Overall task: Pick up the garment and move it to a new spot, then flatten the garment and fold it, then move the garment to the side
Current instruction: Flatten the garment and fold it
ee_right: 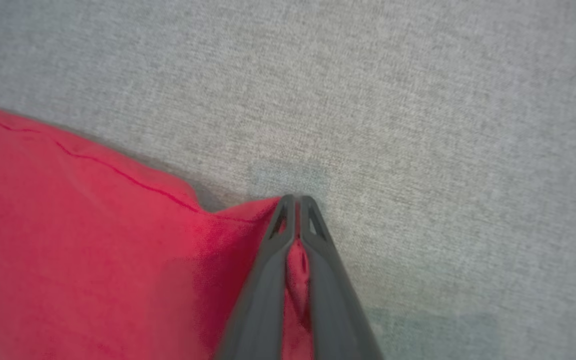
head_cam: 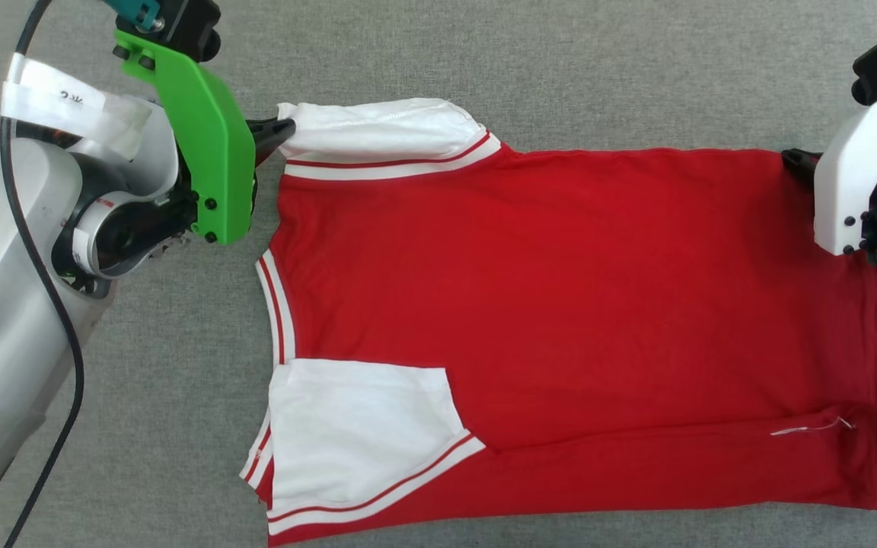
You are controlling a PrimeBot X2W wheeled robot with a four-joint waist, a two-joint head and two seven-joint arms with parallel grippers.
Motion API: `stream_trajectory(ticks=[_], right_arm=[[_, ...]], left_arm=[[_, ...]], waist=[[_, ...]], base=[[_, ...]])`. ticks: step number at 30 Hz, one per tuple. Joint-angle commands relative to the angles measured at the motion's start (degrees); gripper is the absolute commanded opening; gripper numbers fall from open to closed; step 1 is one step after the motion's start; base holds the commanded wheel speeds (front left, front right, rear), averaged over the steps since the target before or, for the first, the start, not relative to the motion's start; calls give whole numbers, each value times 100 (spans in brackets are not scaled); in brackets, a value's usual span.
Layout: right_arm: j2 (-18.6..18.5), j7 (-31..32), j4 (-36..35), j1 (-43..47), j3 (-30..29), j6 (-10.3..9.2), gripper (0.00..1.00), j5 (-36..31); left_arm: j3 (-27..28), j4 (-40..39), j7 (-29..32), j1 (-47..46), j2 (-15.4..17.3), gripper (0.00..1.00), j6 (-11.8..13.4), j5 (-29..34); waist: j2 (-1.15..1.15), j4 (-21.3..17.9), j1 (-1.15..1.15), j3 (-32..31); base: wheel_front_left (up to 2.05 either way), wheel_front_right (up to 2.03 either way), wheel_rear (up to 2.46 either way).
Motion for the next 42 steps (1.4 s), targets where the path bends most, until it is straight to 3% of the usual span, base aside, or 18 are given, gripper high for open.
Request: stream_trajectory(ticks=[1,13,26,32,42], right_arm=[[-18,-135,98,156,-36,-5,0,20],[-110,-1276,-11,911,-524,-5,0,477],[-270,-2311,-658,2631,-675,-5,0,948],[-513,-2497,-946,3325,-490,-5,0,1078],[-822,-2307,-1230,3737,-302,-5,0,1323]], left_arm=[[55,75,-120,147,-65,0,-38,-68],[83,458,-603,752,-135,0,-111,-220],[-31,-106,-887,2133,164,0,61,-463],[-194,-523,-956,2992,402,0,294,-522],[-447,-724,-1016,3648,475,0,502,-482]], waist=[[0,-45,0,-191],[0,-49,0,-1059],[0,-3,0,-1781],[0,-25,0,-1921],[0,-82,0,-2035]], base=[[0,0,0],[0,0,0],[0,0,0],[0,0,0],[0,0,0]])
